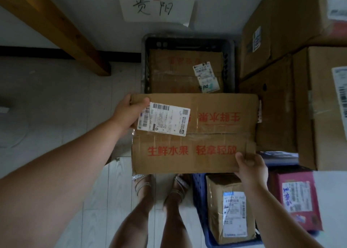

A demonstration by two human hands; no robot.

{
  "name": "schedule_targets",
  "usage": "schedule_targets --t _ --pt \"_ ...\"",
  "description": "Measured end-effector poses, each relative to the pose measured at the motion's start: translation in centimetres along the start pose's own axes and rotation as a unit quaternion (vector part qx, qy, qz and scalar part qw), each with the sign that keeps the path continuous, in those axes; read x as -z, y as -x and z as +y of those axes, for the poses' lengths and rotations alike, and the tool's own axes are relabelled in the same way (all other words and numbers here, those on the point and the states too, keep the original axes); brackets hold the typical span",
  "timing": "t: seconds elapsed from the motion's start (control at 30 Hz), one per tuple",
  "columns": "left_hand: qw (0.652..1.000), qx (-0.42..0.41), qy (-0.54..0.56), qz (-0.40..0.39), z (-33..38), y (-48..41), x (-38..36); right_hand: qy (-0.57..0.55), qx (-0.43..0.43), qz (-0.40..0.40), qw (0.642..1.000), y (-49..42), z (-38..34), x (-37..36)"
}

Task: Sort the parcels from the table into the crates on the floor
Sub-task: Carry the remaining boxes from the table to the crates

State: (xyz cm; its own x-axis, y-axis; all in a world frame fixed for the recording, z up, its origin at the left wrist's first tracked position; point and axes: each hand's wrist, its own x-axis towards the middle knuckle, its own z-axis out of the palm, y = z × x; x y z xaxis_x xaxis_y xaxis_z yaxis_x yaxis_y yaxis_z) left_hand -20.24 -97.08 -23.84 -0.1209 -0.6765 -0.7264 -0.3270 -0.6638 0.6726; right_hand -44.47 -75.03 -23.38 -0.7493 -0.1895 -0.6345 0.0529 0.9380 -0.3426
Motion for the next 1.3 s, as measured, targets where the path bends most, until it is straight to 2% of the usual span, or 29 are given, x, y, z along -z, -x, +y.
schedule_targets --t 0.13,0.33,0.63,0.73,0.8,0.83,0.9,0.93,0.97,1.0,1.07,1.13,1.3 --pt "1.0 -0.002 0.009 0.027 -0.8 0.2 -0.5 0.009 0.02 0.013 1.0 0.2 0.7 0.3" --pt "0.996 0.029 -0.041 0.07 0.5 -0.5 -0.9 0.047 0.01 0.018 0.999 0.3 -0.3 1.6" --pt "0.996 0.063 -0.047 0.048 -1.5 -2.7 -2.2 0.084 -0.024 0.008 0.996 -2.6 -0.2 -1.0" --pt "0.986 0.042 -0.128 0.101 -2.5 -3.5 -3.2 0.04 -0.048 0.002 0.998 -3.0 0.0 -2.5" --pt "0.944 -0.034 -0.292 0.146 -3.3 -2.9 -4.0 0.047 -0.045 0.014 0.998 -2.5 0.1 -3.1" --pt "0.903 -0.095 -0.391 0.151 -3.9 -2.2 -4.3 0.08 -0.01 0.027 0.996 -1.7 0.3 -3.5" --pt "0.805 -0.209 -0.548 0.089 -5.4 -0.5 -4.8 0.206 0.141 0.035 0.968 0.5 0.5 -4.2" --pt "0.77 -0.238 -0.591 0.041 -6.2 0.0 -4.9 0.269 0.222 0.018 0.937 1.2 0.9 -4.8" --pt "0.75 -0.242 -0.616 0.005 -6.9 0.2 -4.9 0.312 0.272 -0.01 0.91 1.5 1.1 -5.3" --pt "0.743 -0.233 -0.627 -0.014 -7.5 0.1 -4.9 0.337 0.282 -0.043 0.897 1.3 1.2 -5.8" --pt "0.738 -0.213 -0.639 -0.025 -8.1 -0.8 -4.9 0.356 0.25 -0.091 0.896 0.3 1.1 -6.7" --pt "0.727 -0.201 -0.655 -0.033 -8.7 -2.0 -5.3 0.364 0.228 -0.111 0.896 -1.0 1.1 -7.5" --pt "0.727 -0.188 -0.659 -0.044 -11.1 -5.2 -6.1 0.373 0.204 -0.14 0.894 -3.9 1.5 -10.2"
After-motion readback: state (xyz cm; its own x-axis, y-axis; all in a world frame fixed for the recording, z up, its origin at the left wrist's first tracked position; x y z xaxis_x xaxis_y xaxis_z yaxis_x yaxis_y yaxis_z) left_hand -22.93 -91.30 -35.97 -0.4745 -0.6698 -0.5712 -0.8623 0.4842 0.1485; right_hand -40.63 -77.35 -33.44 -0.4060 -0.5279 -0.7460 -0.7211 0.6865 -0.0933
